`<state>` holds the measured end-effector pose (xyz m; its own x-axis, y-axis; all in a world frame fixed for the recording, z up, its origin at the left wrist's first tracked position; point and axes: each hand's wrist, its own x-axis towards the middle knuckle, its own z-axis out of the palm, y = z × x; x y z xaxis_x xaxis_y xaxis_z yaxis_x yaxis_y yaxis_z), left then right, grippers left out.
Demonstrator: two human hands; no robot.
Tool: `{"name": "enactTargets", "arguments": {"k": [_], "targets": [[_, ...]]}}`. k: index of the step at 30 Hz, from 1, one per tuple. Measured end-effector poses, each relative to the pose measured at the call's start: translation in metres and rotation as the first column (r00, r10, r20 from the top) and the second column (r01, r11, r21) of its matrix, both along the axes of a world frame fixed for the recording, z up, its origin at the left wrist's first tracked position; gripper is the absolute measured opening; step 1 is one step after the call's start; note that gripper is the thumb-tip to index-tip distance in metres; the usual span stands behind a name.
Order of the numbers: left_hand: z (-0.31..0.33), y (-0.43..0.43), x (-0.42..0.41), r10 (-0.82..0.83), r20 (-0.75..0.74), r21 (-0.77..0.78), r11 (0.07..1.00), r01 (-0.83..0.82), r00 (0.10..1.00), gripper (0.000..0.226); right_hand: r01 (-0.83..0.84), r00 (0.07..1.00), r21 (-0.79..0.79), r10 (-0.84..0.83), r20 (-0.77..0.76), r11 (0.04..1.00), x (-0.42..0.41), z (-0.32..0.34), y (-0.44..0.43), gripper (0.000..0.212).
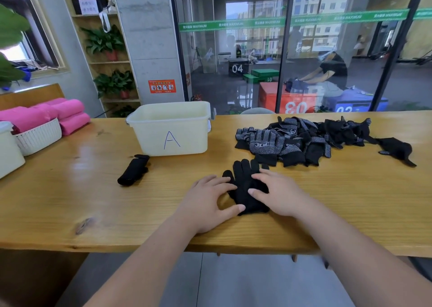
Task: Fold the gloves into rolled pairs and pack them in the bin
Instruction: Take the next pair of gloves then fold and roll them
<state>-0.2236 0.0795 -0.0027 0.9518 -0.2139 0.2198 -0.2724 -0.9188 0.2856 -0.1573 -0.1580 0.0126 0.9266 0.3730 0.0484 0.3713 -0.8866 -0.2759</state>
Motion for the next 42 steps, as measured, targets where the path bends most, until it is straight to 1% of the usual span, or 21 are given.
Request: {"name": "enactTargets", "arguments": {"k": [2,4,6,8,11,13,16,17,19,22,27,29,30,32,34,35,36,37,39,40,42], "targets": [[0.0,0.0,0.0,0.01,0.008,0.0,1.0,-0.01,1.0,0.08,0.054,0.998,-0.079,-0.052,0.032,0.995,0.011,0.01,0.007,0.072],[0.001,0.0,0.0,0.019,0.016,0.013,1.0,-0.02,1.0,0.081,0.024,0.996,-0.12,-0.014,0.083,0.992,0.016,0.015,0.019,0.072],[0.002,-0.001,-0.002,0.025,0.029,0.02,0.999,-0.025,0.999,0.083,-0.067,0.997,-0.163,0.072,0.026,0.984,0.018,0.013,0.031,0.072],[0.003,-0.001,-0.003,0.025,0.031,0.014,1.0,-0.025,0.999,0.085,-0.077,0.997,-0.202,0.07,-0.042,0.976,0.02,0.009,0.039,0.073],[0.003,-0.001,-0.003,0.017,0.027,0.018,1.0,-0.017,0.999,0.087,0.0,0.997,-0.149,0.012,0.082,0.989,0.027,0.007,0.049,0.071],[0.002,-0.001,-0.002,0.018,0.047,-0.009,1.0,-0.018,0.999,0.077,-0.003,0.995,-0.136,0.016,0.096,0.991,0.03,0.004,0.058,0.074],[0.0,0.002,-0.002,0.071,0.111,-0.081,0.995,-0.062,0.991,0.047,-0.012,0.999,-0.199,0.018,0.027,0.98,0.028,-0.008,0.067,0.08],[0.0,0.003,-0.002,0.093,0.132,-0.097,0.992,-0.08,0.987,0.042,-0.003,1.0,-0.206,0.009,0.027,0.979,0.029,-0.01,0.069,0.081],[0.001,0.002,-0.002,0.116,0.156,-0.115,0.989,-0.099,0.981,0.044,0.005,1.0,-0.217,0.001,0.026,0.976,0.03,-0.009,0.073,0.081],[0.001,0.001,-0.002,0.121,0.186,-0.13,0.987,-0.098,0.975,0.048,-0.006,1.0,-0.23,0.0,-0.024,0.973,0.03,-0.006,0.079,0.081],[0.002,0.002,0.0,0.14,0.18,-0.139,0.984,-0.116,0.974,0.041,-0.019,1.0,-0.222,0.016,-0.016,0.975,0.013,-0.011,0.086,0.076],[0.002,0.001,0.0,0.136,0.162,-0.125,0.985,-0.116,0.977,0.037,-0.024,1.0,-0.182,0.025,0.005,0.983,0.007,-0.014,0.086,0.073],[0.002,0.001,0.0,0.136,0.154,-0.124,0.985,-0.117,0.979,0.036,-0.023,0.999,-0.123,0.027,0.032,0.992,0.006,-0.015,0.085,0.072],[0.004,0.001,-0.002,0.133,0.135,-0.129,0.985,-0.115,0.982,0.034,-0.027,0.992,0.054,0.021,0.123,0.998,0.006,-0.017,0.08,0.068],[0.003,0.002,-0.003,0.123,0.122,-0.114,0.987,-0.109,0.985,0.038,-0.036,0.967,0.162,-0.007,0.255,0.986,0.006,-0.016,0.07,0.06],[0.002,0.002,-0.002,0.117,0.112,-0.098,0.989,-0.106,0.987,0.043,-0.038,0.953,0.171,-0.017,0.304,0.984,0.005,-0.016,0.063,0.056],[0.002,0.002,-0.002,0.112,0.102,-0.078,0.991,-0.105,0.988,0.051,-0.042,0.949,0.155,-0.009,0.316,0.987,0.004,-0.015,0.055,0.052],[0.002,0.002,-0.001,0.11,0.092,-0.054,0.993,-0.106,0.99,0.058,-0.057,0.957,0.115,0.022,0.291,0.992,0.001,-0.016,0.046,0.052],[0.002,0.002,0.0,0.111,0.065,-0.019,0.994,-0.11,0.992,0.069,-0.123,0.978,0.005,0.12,0.169,0.992,-0.003,-0.018,0.027,0.059],[0.001,0.002,0.001,0.113,0.05,-0.012,0.994,-0.112,0.992,0.072,-0.154,0.98,-0.017,0.155,0.123,0.988,-0.004,-0.019,0.019,0.064],[0.0,0.002,0.002,0.117,0.037,-0.001,0.993,-0.117,0.992,0.076,-0.178,0.977,0.01,0.176,0.123,0.984,-0.008,-0.018,0.004,0.07]]}}
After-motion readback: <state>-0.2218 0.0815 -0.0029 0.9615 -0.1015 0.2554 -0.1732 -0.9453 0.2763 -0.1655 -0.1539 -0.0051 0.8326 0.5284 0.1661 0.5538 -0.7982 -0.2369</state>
